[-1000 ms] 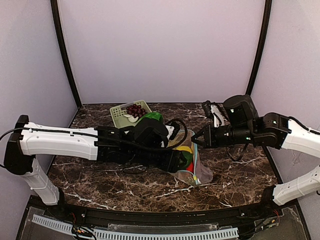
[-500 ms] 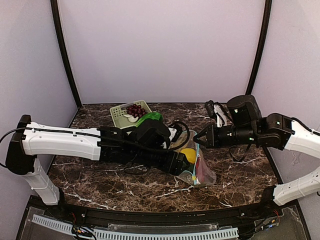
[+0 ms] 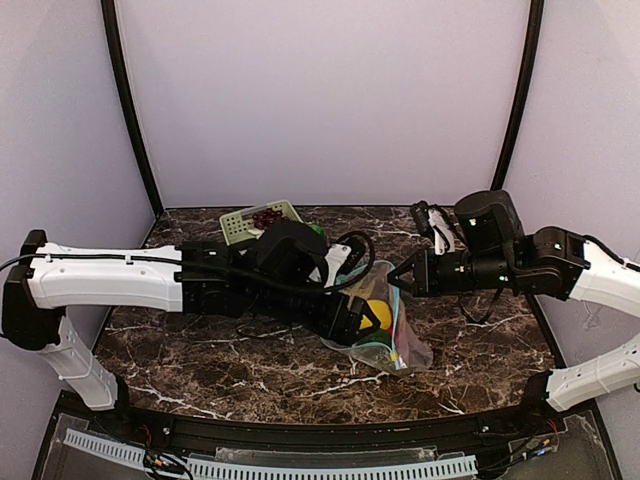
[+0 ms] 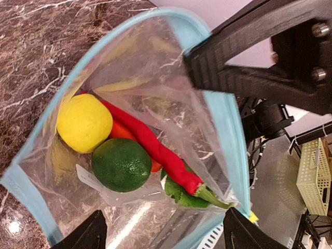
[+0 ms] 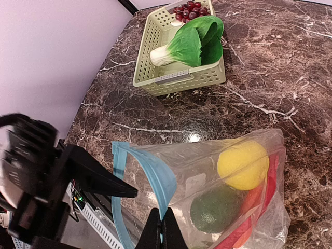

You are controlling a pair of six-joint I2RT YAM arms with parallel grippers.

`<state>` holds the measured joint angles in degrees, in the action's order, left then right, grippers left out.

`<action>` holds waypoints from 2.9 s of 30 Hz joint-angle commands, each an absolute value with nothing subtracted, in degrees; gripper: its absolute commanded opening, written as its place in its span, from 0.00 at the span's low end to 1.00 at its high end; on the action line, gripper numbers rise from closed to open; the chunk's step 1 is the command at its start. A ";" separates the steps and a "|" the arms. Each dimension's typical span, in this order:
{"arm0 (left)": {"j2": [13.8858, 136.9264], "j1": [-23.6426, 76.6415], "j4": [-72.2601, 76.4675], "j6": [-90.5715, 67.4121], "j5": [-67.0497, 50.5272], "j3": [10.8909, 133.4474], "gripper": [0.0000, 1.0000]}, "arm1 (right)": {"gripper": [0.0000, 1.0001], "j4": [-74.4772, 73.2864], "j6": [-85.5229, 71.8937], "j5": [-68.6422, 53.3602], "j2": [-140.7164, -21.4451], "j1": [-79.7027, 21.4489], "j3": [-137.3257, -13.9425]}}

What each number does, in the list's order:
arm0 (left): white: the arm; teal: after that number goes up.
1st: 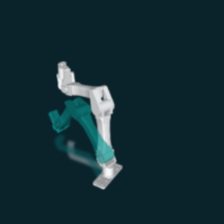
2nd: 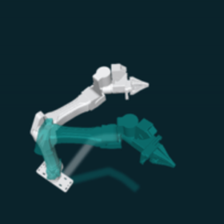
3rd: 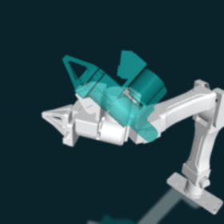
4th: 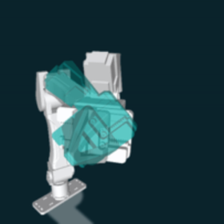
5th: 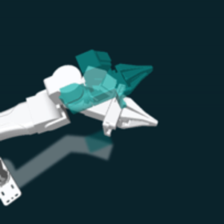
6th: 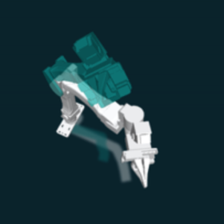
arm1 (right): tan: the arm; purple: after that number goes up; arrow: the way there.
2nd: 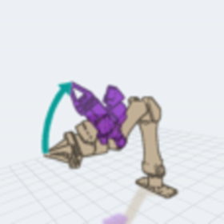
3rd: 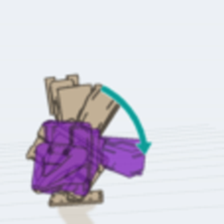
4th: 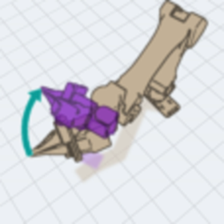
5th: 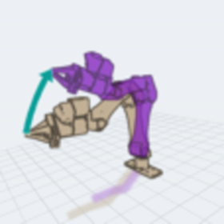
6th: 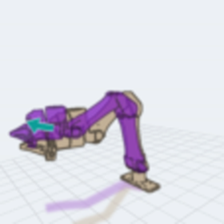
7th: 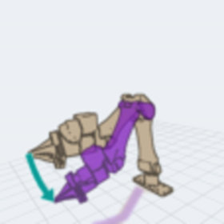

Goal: Place the food in the zip-top bag and seal the zipper
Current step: Place the fake fruit in the zipper food storage bag, then pick up the fake fruit from the bin.

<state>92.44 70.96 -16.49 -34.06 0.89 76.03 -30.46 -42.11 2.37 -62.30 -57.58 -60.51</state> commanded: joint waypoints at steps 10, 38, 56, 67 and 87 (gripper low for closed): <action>82.04 56.81 -36.39 -23.73 -2.63 86.51 0.81 | 0.00 -29.42 -42.31 3.85 -59.98 -57.14 -59.26; 112.52 26.13 -11.27 -32.94 2.40 90.52 0.73 | 0.00 -28.28 -41.62 2.72 -63.42 -57.22 -61.73; 127.07 23.00 -15.55 -31.81 0.37 105.35 0.68 | 0.00 -28.38 -39.94 0.59 -67.20 -57.11 -64.60; 136.13 22.00 -16.41 -32.63 -1.86 113.34 0.71 | 0.00 -28.32 -40.20 0.35 -67.64 -57.12 -64.43; 137.73 21.46 -15.84 -33.88 -3.78 116.40 0.26 | 0.00 -28.54 -39.32 0.26 -70.26 -57.13 -65.58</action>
<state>138.12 21.65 -13.52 -34.89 -2.48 115.37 -29.74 -39.70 0.01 -69.60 -57.58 -63.96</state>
